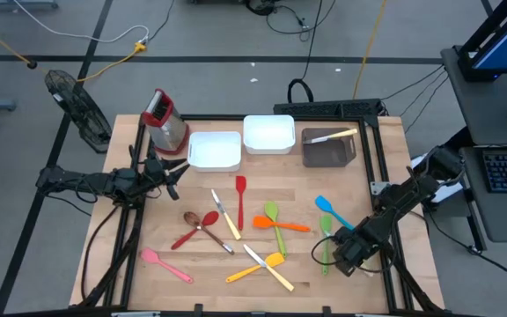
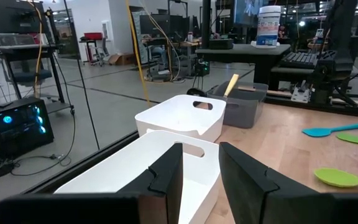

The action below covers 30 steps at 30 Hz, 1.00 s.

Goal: Pick & Place Kitchen Items
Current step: Put the yellow knife into the black bin

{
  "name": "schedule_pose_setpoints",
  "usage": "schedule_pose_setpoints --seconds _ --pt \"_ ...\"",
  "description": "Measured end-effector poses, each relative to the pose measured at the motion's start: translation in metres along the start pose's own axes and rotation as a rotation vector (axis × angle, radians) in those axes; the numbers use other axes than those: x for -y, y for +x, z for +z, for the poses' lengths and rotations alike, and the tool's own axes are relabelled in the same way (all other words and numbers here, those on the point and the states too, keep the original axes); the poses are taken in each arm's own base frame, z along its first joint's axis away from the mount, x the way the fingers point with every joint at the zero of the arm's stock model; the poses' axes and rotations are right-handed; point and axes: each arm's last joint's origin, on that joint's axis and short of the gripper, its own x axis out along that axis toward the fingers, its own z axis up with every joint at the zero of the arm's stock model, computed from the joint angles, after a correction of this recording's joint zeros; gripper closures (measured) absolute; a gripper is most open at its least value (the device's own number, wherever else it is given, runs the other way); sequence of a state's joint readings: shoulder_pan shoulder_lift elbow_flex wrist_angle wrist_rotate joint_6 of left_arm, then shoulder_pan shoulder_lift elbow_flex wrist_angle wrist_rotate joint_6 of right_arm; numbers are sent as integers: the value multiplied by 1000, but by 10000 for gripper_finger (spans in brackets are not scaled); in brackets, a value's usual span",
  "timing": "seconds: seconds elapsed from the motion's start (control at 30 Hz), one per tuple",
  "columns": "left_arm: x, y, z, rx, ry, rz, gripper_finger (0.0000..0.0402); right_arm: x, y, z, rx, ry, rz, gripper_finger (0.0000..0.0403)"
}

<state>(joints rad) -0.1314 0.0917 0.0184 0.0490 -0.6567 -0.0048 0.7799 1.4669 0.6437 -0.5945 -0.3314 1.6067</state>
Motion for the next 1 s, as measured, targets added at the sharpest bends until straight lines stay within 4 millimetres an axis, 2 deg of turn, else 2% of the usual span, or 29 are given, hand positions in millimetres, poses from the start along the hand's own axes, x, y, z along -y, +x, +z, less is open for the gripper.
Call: schedule_pose_setpoints --seconds 0.4,1.0 --pt "0 0 0 0 1 0 295 0 -23 -4 98 -64 164 354" --pt "0 0 0 0 0 0 295 -10 -32 2 203 -146 287 354"
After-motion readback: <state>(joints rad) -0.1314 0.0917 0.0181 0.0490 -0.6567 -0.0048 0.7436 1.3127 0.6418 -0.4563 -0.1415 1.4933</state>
